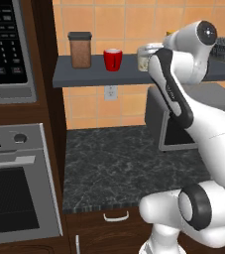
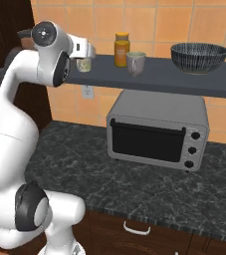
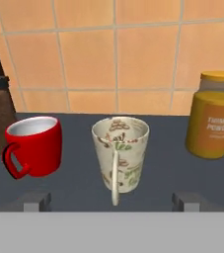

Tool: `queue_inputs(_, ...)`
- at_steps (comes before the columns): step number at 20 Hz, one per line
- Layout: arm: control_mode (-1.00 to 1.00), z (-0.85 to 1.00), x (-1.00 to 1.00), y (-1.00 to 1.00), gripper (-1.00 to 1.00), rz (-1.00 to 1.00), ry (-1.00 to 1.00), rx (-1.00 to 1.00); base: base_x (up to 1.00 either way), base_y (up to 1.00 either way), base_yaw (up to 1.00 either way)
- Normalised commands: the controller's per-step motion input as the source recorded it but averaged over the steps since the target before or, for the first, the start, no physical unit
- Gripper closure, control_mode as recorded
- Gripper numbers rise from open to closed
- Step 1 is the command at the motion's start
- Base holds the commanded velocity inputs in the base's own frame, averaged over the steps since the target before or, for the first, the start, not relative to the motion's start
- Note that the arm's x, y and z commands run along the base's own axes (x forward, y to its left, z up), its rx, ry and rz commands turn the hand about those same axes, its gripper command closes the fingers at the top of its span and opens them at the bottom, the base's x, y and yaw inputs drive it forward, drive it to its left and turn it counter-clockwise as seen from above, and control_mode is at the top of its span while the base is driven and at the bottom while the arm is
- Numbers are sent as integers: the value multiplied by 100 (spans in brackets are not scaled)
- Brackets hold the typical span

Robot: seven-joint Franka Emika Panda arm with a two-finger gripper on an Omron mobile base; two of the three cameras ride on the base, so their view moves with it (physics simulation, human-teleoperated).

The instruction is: Gather all objects into one cabinet and sort the glasses and bowls to opposite sides.

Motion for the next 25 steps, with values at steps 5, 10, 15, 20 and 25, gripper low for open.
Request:
queue_inputs(5,-100,50,-100,-39,-100,11,-2,5,0,0,0)
queue_inputs(10,-100,51,-100,-73,-100,17,-4,0,0,0,0)
queue_inputs(15,-100,43,-100,-86,-100,21,-7,0,0,0,0)
queue_inputs(20,-100,37,-100,-90,-100,22,-7,0,0,0,0)
queue_inputs(25,-100,29,-100,-95,-100,18,-8,0,0,0,0)
